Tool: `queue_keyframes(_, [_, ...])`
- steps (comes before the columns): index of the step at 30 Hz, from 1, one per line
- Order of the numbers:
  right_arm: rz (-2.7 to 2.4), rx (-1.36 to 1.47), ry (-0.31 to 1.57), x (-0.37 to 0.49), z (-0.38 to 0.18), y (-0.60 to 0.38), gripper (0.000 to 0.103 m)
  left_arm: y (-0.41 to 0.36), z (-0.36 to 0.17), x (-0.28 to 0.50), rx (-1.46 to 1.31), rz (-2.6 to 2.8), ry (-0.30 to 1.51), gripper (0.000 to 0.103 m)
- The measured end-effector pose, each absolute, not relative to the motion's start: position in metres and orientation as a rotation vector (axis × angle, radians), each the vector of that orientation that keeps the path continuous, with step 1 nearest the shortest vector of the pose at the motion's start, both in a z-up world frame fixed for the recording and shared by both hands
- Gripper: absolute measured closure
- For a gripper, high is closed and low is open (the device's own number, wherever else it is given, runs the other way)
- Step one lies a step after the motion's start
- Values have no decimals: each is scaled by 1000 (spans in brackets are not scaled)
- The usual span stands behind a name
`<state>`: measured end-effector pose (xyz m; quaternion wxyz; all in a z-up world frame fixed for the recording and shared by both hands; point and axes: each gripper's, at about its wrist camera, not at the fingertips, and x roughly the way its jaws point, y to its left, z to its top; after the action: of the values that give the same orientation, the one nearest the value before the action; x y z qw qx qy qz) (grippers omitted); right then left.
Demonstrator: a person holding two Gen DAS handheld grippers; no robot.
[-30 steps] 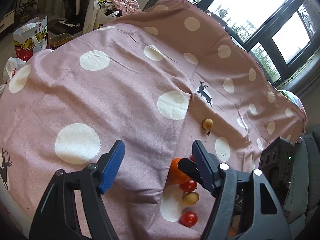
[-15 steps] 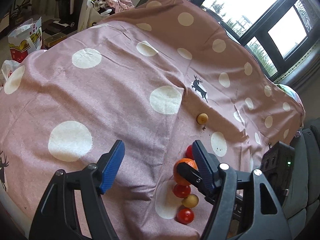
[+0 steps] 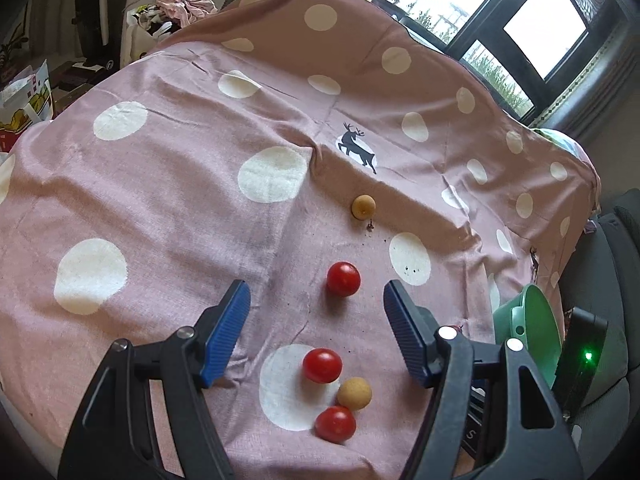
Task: Organize fruits
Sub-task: 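Position the right gripper around the second orange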
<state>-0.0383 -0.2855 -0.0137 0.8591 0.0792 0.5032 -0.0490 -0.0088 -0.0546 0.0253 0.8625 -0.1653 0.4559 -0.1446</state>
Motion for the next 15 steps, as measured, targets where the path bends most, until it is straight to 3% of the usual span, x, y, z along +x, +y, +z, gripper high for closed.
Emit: queue_keyframes(15, [-86,186,1027,-48,-2,-301,58,-83,20,-15,-293,-341,978,34])
